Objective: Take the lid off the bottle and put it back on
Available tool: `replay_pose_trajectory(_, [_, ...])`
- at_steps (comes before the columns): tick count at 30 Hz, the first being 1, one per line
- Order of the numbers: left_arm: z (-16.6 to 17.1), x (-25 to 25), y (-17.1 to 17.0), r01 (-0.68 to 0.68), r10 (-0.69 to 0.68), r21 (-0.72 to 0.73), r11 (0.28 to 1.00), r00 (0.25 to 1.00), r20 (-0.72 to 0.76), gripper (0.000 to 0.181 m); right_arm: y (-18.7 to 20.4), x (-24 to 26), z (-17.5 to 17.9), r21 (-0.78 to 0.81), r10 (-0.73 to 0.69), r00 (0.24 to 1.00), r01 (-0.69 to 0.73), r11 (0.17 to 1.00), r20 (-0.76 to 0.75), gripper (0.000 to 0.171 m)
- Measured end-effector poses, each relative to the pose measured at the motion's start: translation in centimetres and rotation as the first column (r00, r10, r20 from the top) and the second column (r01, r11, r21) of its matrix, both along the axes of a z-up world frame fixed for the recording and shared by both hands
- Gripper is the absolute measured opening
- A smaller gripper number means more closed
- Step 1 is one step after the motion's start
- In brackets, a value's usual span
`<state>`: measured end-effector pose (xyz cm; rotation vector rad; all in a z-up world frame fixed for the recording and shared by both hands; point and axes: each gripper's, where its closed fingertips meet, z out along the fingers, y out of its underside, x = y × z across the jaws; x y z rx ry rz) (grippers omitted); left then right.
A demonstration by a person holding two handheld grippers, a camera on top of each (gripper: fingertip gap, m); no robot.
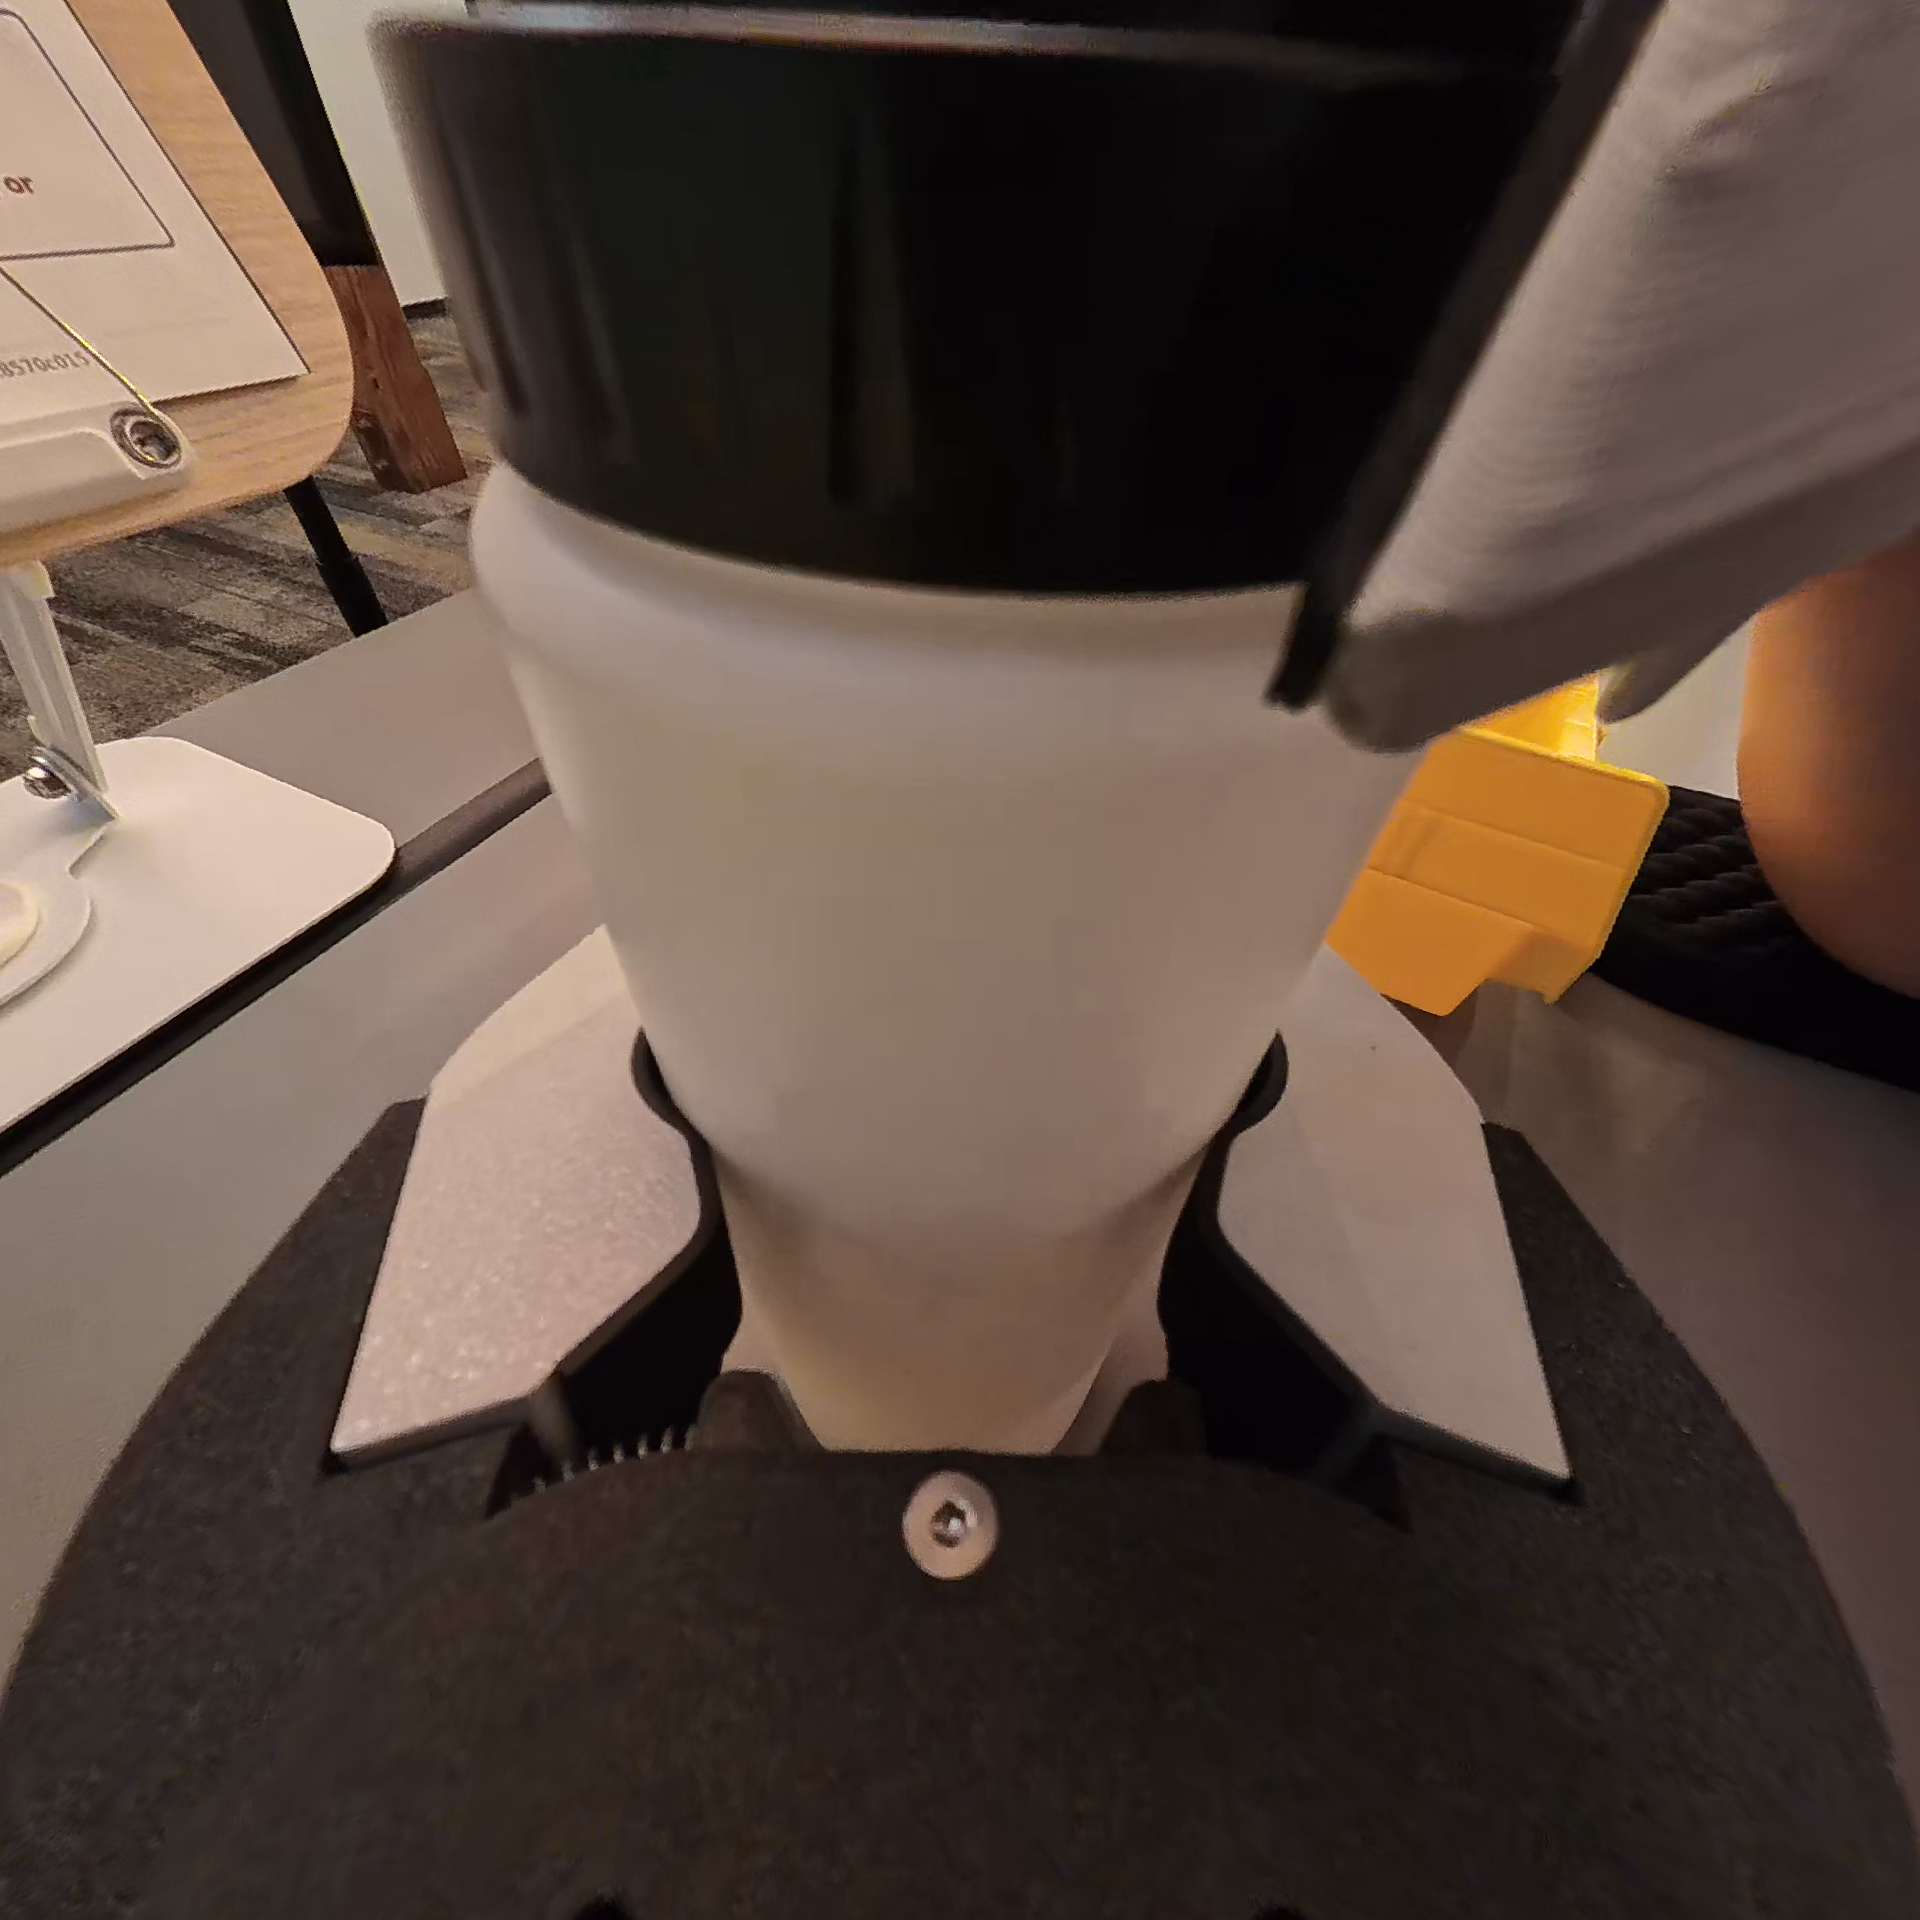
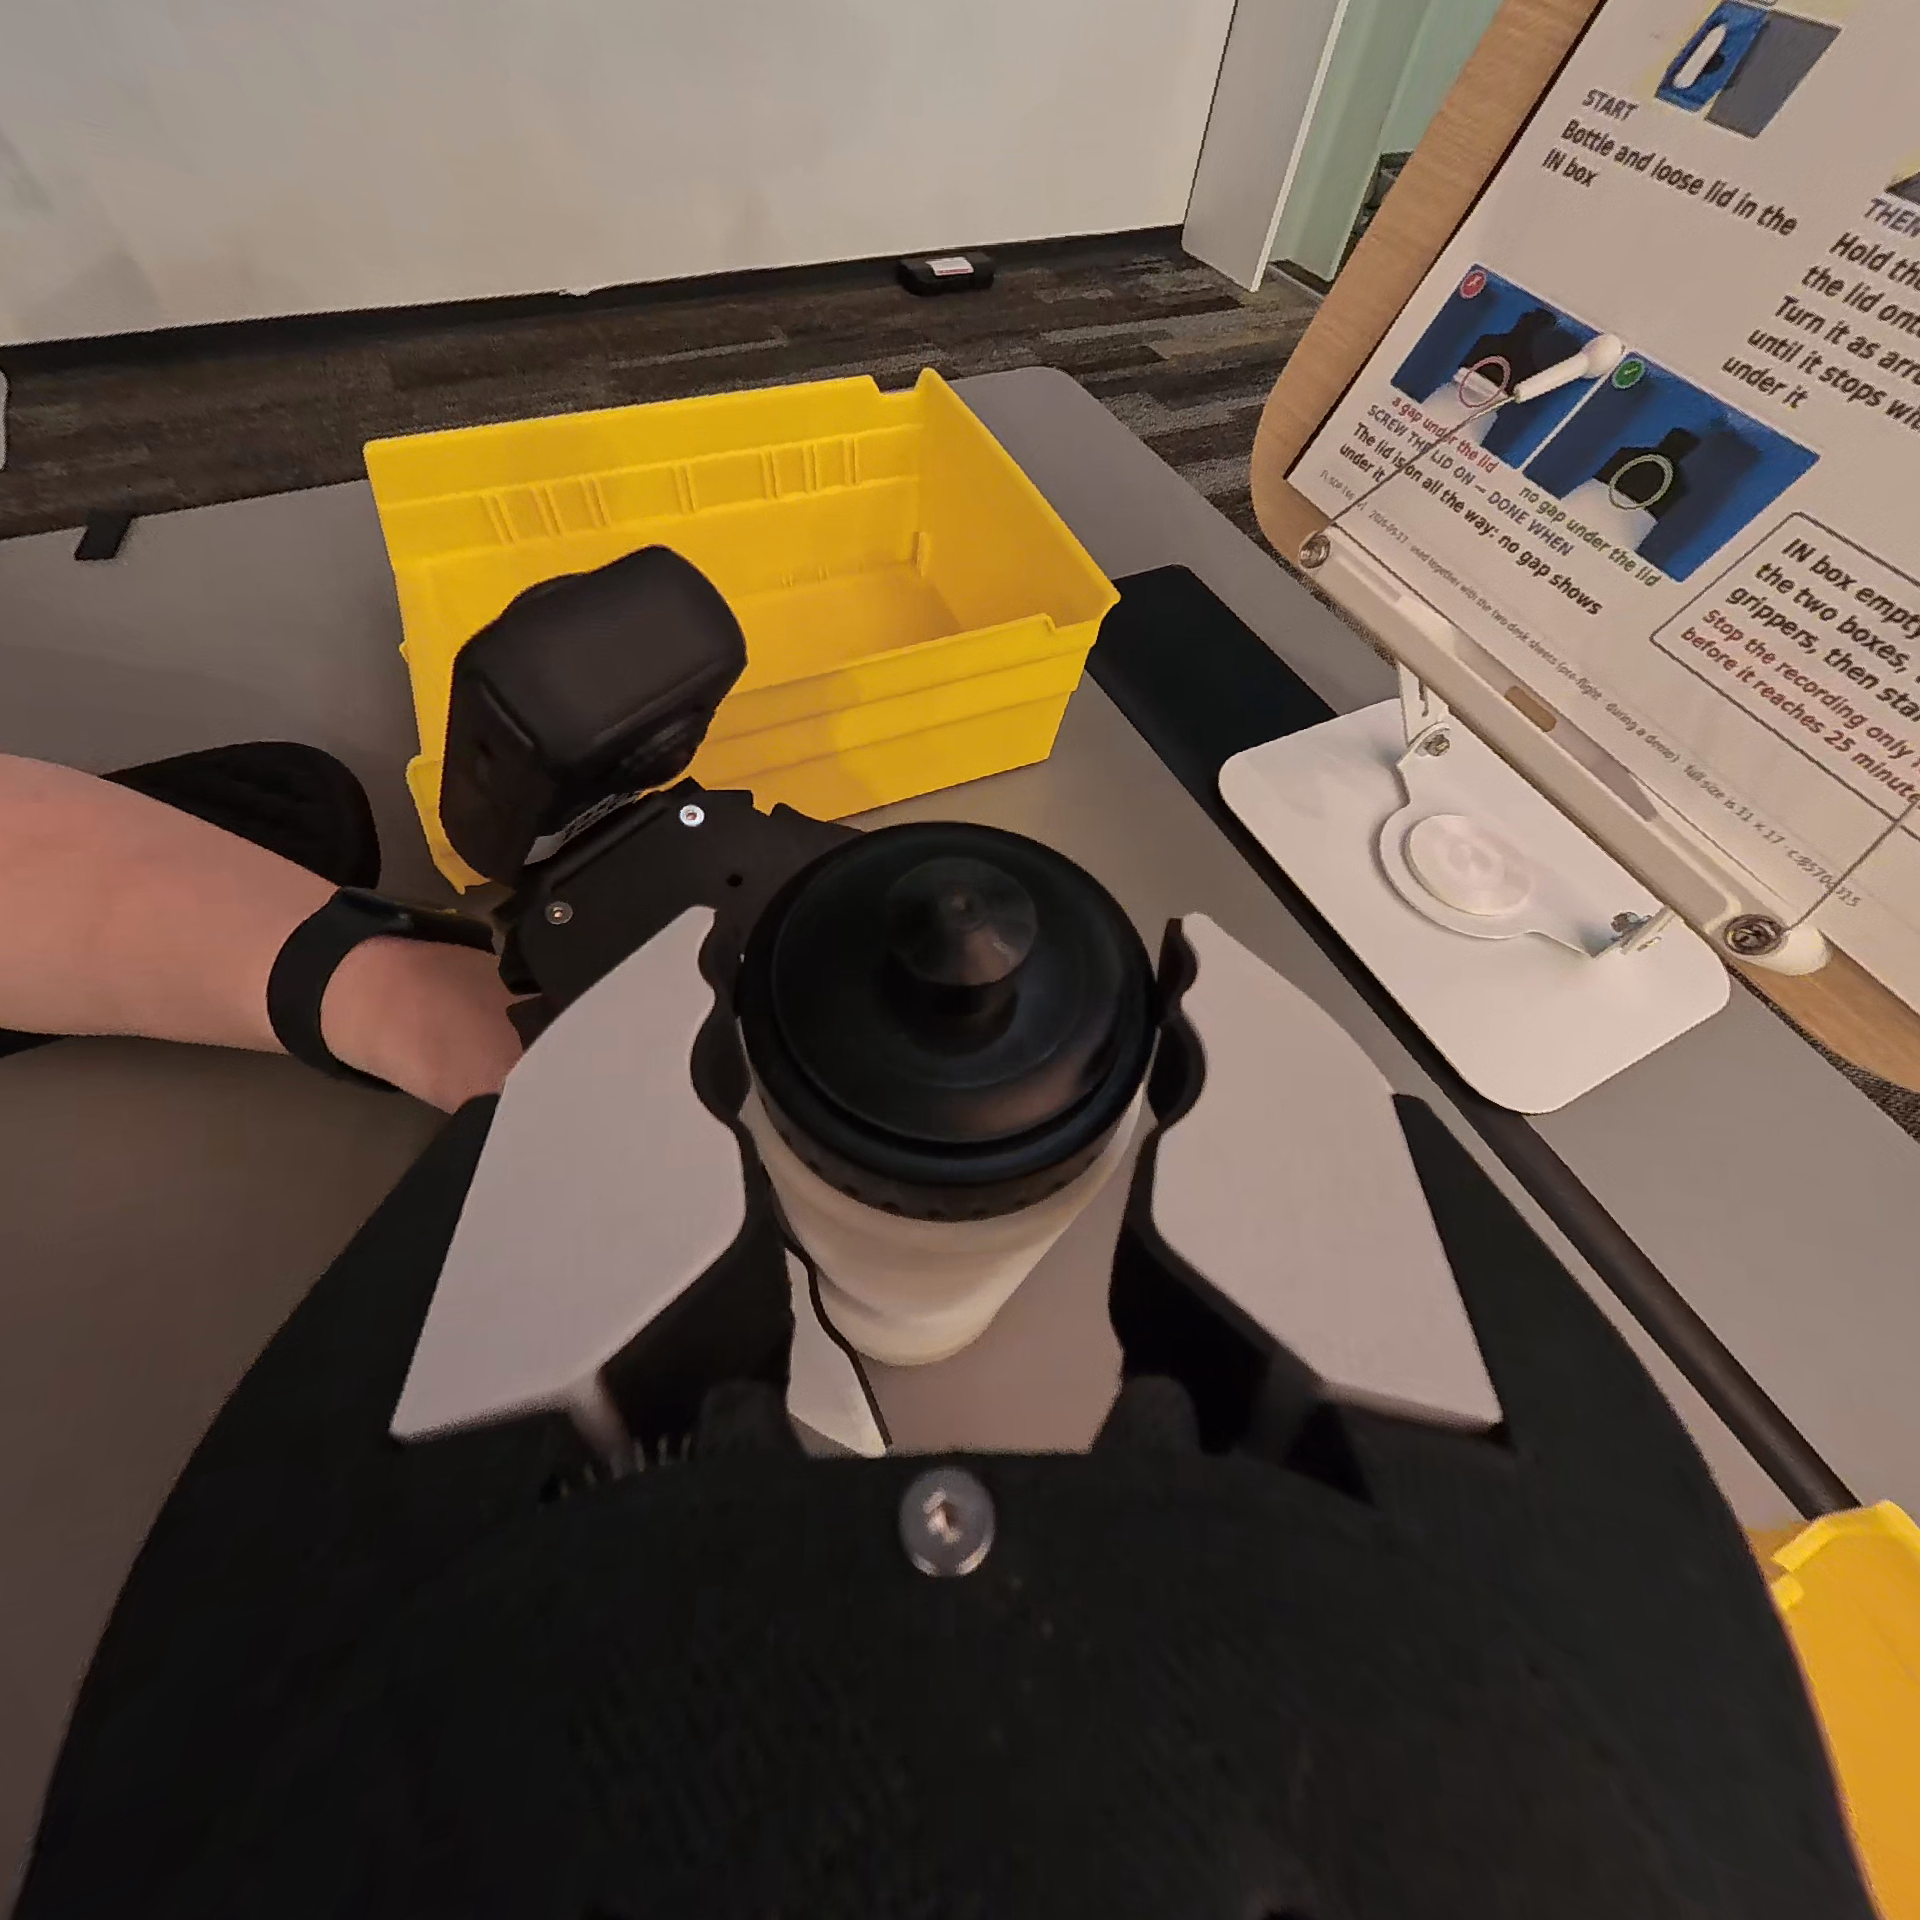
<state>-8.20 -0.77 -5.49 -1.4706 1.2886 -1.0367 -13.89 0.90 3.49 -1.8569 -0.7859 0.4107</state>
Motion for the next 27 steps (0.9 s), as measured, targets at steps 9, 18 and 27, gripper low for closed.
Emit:
replay_pose_trajectory(9, [-0.1,0.3,0.0,-0.002,0.002,-0.003,1.000,1.000,-0.022,0.102,-0.2,0.3,-0.1,-0.020,0.043,0.999,-0.043,0.999,-0.001,0.078])
replay_pose_trajectory(18, [-0.2,0.4,-0.5,0.056,-0.056,-0.001,0.998,0.998,-0.035,0.101,-0.6,0.3,-0.2,-0.039,0.114,0.993,-0.114,0.993,-0.007,0.078])
replay_pose_trajectory(27, [-0.3,-0.2,-9.3,0.545,-0.547,-0.042,0.837,0.836,-0.047,0.103,-8.1,-0.4,0.0,-0.044,0.633,0.772,-0.635,0.771,-0.056,0.078])
